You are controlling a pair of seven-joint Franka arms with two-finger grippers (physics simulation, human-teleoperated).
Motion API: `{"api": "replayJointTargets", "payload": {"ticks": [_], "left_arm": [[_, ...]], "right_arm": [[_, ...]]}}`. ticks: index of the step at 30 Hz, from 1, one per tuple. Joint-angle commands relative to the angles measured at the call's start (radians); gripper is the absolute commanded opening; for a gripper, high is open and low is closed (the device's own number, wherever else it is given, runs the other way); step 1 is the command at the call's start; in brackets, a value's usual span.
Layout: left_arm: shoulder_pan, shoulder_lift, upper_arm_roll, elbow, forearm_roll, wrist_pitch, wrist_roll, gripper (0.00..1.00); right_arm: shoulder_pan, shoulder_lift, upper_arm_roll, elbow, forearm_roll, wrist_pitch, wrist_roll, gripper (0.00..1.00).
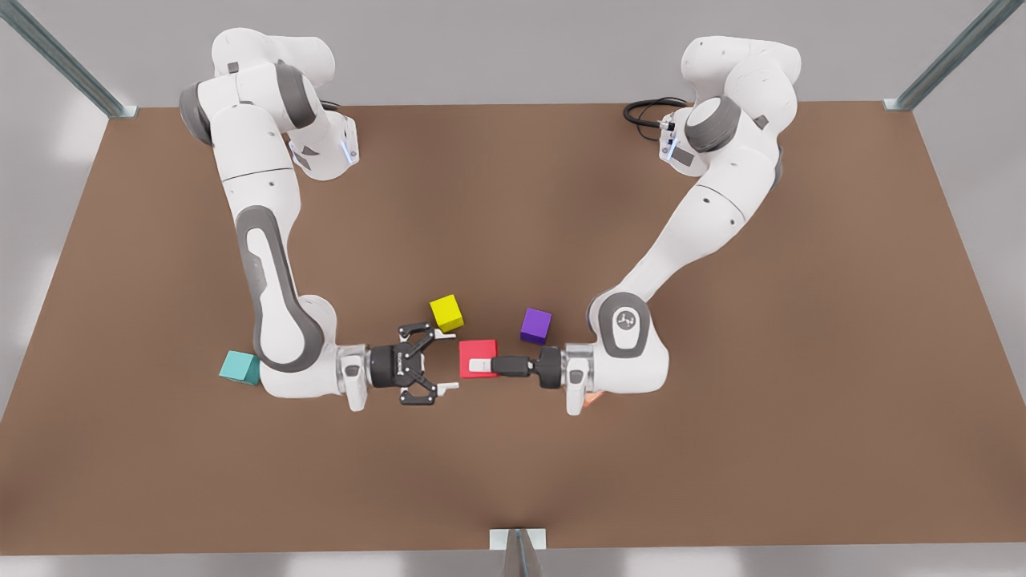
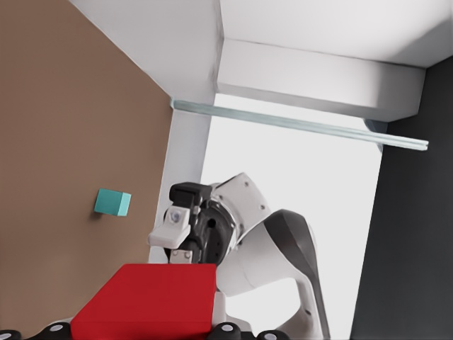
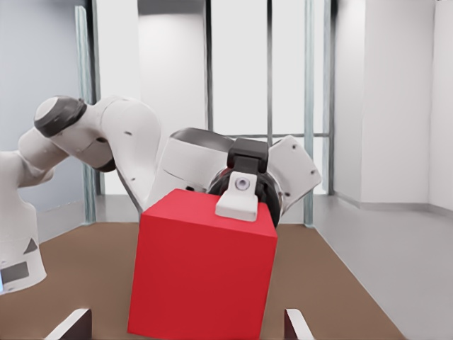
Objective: Pick up red wooden cube and pass to hand red wooden cube and place in blue wooden cube
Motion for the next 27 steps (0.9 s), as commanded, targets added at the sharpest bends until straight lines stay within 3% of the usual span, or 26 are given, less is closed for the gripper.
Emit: {"api": "replayJointTargets", "payload": {"ticks": [1, 17, 19, 20, 21, 23, 24, 25, 27], "left_arm": [[-0.005, 0.002, -0.002, 0.000, -0.013, -0.001, 0.069, 0.61], [-0.028, 0.014, 0.000, 0.010, -0.013, 0.007, 0.091, 0.61], [-0.028, 0.016, 0.000, 0.010, -0.011, 0.007, 0.092, 0.61], [-0.028, 0.016, 0.000, 0.010, -0.011, 0.007, 0.092, 0.61], [-0.028, 0.016, 0.000, 0.010, -0.011, 0.007, 0.092, 0.61], [-0.028, 0.016, 0.001, 0.008, -0.011, 0.007, 0.092, 0.61], [-0.026, 0.014, 0.001, 0.007, -0.013, 0.005, 0.092, 0.65], [-0.026, 0.014, 0.000, 0.007, -0.013, 0.007, 0.092, 0.97], [-0.023, 0.013, 0.000, 0.003, -0.048, 0.005, 0.086, 1.00]], "right_arm": [[0.007, -0.001, 0.000, 0.001, 0.004, 0.007, -0.131, 1.00], [0.039, 0.003, 0.008, 0.005, 0.026, 0.043, -0.128, 0.98], [0.045, 0.003, 0.008, 0.007, 0.026, 0.043, -0.129, 0.86], [0.048, 0.005, 0.008, 0.011, 0.026, 0.044, -0.134, 0.66], [0.047, 0.005, 0.008, 0.011, 0.026, 0.044, -0.136, 0.55], [0.047, 0.003, 0.008, 0.011, 0.026, 0.044, -0.131, 0.55], [0.047, 0.003, 0.008, 0.013, 0.026, 0.044, -0.131, 0.54], [0.045, 0.003, 0.006, 0.014, 0.026, 0.044, -0.129, 0.53], [0.043, 0.003, 0.006, 0.017, 0.026, 0.044, -0.129, 0.48]]}}
